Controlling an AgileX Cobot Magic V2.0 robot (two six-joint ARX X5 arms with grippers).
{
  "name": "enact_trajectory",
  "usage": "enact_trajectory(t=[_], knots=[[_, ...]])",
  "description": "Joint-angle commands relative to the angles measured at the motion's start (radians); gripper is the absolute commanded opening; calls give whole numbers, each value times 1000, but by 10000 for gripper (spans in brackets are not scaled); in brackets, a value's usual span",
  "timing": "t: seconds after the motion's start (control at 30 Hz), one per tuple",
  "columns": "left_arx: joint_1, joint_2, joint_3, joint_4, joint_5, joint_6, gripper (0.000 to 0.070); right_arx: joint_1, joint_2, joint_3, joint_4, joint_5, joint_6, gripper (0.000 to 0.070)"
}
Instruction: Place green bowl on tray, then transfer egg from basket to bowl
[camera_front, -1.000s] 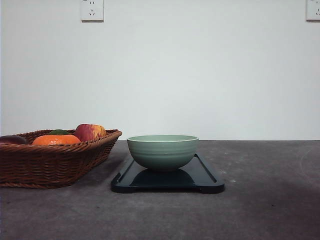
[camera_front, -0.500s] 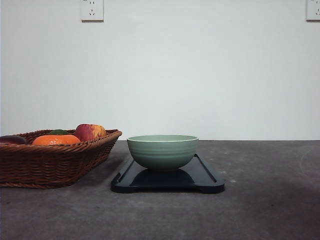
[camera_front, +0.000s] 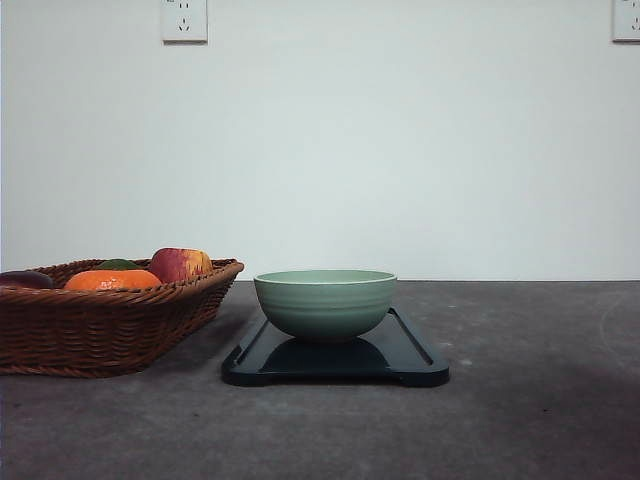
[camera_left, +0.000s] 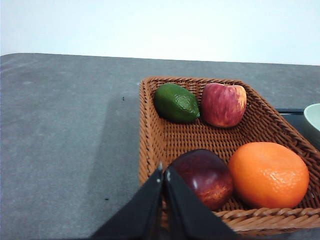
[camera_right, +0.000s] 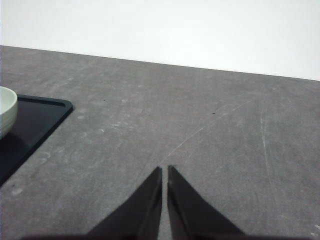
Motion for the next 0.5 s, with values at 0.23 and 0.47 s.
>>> enact_trajectory(t=[0.23,0.47], knots=[[0,-2,-19,13,-2,10,0,0,0,-4,11,0,11,11],[0,-2,-19,12,-2,10,0,0,0,-4,11,0,11,11]])
